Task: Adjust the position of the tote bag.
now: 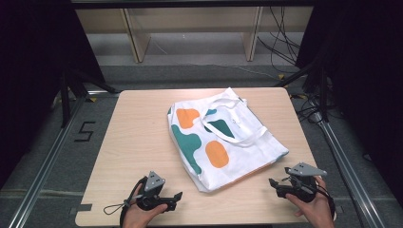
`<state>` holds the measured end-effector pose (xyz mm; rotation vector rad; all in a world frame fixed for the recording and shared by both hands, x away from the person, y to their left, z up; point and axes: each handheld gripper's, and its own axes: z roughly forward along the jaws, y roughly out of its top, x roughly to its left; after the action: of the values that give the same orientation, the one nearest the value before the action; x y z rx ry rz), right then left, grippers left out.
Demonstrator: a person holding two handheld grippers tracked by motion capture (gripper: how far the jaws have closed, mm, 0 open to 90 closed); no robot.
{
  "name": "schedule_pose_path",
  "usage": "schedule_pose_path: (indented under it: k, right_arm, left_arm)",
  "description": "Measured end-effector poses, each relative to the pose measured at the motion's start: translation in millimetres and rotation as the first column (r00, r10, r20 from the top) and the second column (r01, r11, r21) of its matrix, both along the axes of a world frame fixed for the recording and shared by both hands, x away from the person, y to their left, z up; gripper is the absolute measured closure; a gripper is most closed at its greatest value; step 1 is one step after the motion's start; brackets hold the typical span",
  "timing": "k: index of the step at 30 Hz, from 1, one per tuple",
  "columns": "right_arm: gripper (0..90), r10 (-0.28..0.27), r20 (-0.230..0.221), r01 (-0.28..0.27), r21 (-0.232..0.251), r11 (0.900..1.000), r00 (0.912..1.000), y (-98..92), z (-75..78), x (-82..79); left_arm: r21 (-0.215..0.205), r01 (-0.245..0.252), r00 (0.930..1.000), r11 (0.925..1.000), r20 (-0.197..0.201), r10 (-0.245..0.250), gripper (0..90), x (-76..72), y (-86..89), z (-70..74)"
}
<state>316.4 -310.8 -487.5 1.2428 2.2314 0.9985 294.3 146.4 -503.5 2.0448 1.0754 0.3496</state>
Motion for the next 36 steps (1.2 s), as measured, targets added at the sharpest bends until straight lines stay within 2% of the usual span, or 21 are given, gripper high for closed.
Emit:
schedule_pose_path:
  k: [6, 8, 11, 12, 13, 16, 17, 19, 20, 21, 22, 23, 25, 26, 27, 29, 31, 33, 34, 35, 36]
  right_arm:
    - [24.2, 0.001, -0.015, -0.001, 0.0, 1.0, 0.9999, -0.6, 0.1, 0.2]
    - [24.1, -0.001, -0.014, 0.001, -0.005, 1.0, 0.9999, -0.2, -0.1, 0.2]
    - [23.8, 0.006, -0.007, -0.006, -0.006, 1.0, 1.0, -1.0, -0.1, 0.9]
    - [23.7, -0.001, -0.015, 0.001, -0.004, 1.0, 0.9999, -1.0, -0.2, 0.9]
    - [23.6, -0.001, -0.015, 0.001, -0.005, 1.0, 0.9999, -1.2, -0.4, 1.0]
    - [23.5, 0.0, -0.009, 0.0, -0.007, 1.0, 1.0, -1.9, -0.4, 1.9]
    - [23.5, 0.008, 0.026, -0.007, -0.04, 0.999, 0.9996, -3.1, -1.4, 3.1]
    - [23.4, 0.008, 0.004, -0.008, -0.022, 1.0, 1.0, -3.1, -1.9, 3.5]
    - [23.4, 0.003, 0.003, -0.003, -0.021, 1.0, 1.0, -3.0, -1.9, 3.3]
    - [23.4, -0.023, 0.004, 0.023, -0.012, 1.0, 0.9997, -2.3, -0.7, 1.8]
    - [23.4, -0.023, 0.004, 0.023, -0.012, 1.0, 0.9997, -2.3, -0.7, 1.8]
    - [23.4, -0.008, 0.02, 0.009, -0.027, 1.0, 0.9998, -3.5, -1.4, 3.0]
    - [23.5, -0.016, 0.002, 0.016, -0.007, 1.0, 0.9999, -0.8, -0.3, 1.0]
    - [23.5, -0.006, 0.04, 0.008, -0.034, 0.999, 0.9992, -2.4, -0.7, 2.1]
    - [23.6, -0.009, 0.024, 0.01, -0.017, 1.0, 0.9997, 0.5, -0.3, 0.4]
    - [23.6, -0.006, 0.031, 0.007, -0.036, 0.999, 0.9995, -0.2, 0.6, -0.1]
    - [23.6, -0.008, 0.04, 0.01, -0.035, 0.999, 0.9992, 0.3, 0.7, -1.0]
    - [23.6, -0.008, 0.038, 0.009, -0.039, 0.999, 0.9992, -0.2, -0.1, 0.7]
    - [23.6, -0.008, 0.038, 0.009, -0.039, 0.999, 0.9992, -0.2, -0.1, 0.7]
    - [23.6, -0.002, 0.017, 0.002, -0.027, 1.0, 0.9999, -0.2, -0.3, 1.0]
    - [23.6, 0.01, 0.0, -0.01, -0.025, 1.0, 1.0, -0.9, 0.6, 1.1]
  left_arm:
    - [-0.012, 0.003, 1.0, 0.9999, -0.006, -0.003, 20.9, -0.4, -7.9, -2.3]
    - [0.0, 0.037, 0.9993, 0.9993, 0.001, -0.037, 23.6, 0.0, -9.3, -1.6]
    - [-0.002, 0.05, 0.9986, 0.9987, -0.017, -0.05, 27.1, 0.7, -14.2, -2.4]
    - [-0.027, 0.036, 0.9992, 0.999, -0.015, -0.037, 27.1, 1.1, -16.8, -4.0]
    - [-0.018, 0.044, 0.9989, 0.9989, -0.016, -0.044, 27.1, 1.0, -17.6, -3.1]
    - [-0.036, 0.051, 0.9986, 0.9981, -0.012, -0.052, 28.3, 2.1, -21.8, -4.1]
    - [-0.04, 0.048, 0.9987, 0.998, -0.014, -0.049, 28.8, 2.3, -24.2, -4.4]
    - [-0.042, 0.059, 0.9982, 0.9974, -0.012, -0.06, 30.3, 3.0, -26.5, -4.3]
    - [-0.059, 0.051, 0.9987, 0.997, -0.008, -0.051, 32.4, 3.0, -28.8, -4.4]
    - [-0.056, 0.065, 0.9979, 0.9963, -0.006, -0.065, 37.1, 3.8, -28.8, -3.4]
    - [-0.087, 0.055, 0.9984, 0.9947, -0.012, -0.056, 37.1, 4.1, -31.8, -4.0]
    - [-0.097, 0.064, 0.9978, 0.9933, -0.013, -0.065, 38.5, 5.0, -35.0, -4.1]
    - [-0.09, 0.073, 0.9973, 0.9933, -0.008, -0.074, 39.1, 6.7, -38.1, -4.0]
    - [-0.1, 0.077, 0.9969, 0.992, -0.006, -0.078, 39.9, 8.0, -40.1, -4.0]
    - [-0.132, 0.071, 0.9974, 0.9887, -0.006, -0.072, 40.7, 9.4, -44.3, -3.0]
    - [-0.15, 0.068, 0.9976, 0.9863, -0.001, -0.069, 40.9, 11.9, -47.5, -2.2]
    - [-0.141, 0.079, 0.9968, 0.9868, -0.001, -0.08, 40.9, 15.3, -49.7, -1.7]
    - [-0.178, 0.069, 0.997, 0.9817, -0.023, -0.074, 41.0, 17.8, -55.8, -2.2]
    - [-0.174, 0.084, 0.9958, 0.9812, -0.021, -0.089, 41.0, 19.1, -57.0, -2.1]
    - [-0.189, 0.081, 0.9959, 0.9787, -0.025, -0.087, 40.1, 19.3, -66.5, -1.3]
    - [-0.174, 0.093, 0.995, 0.9803, -0.019, -0.098, 37.5, 20.1, -68.9, -0.9]
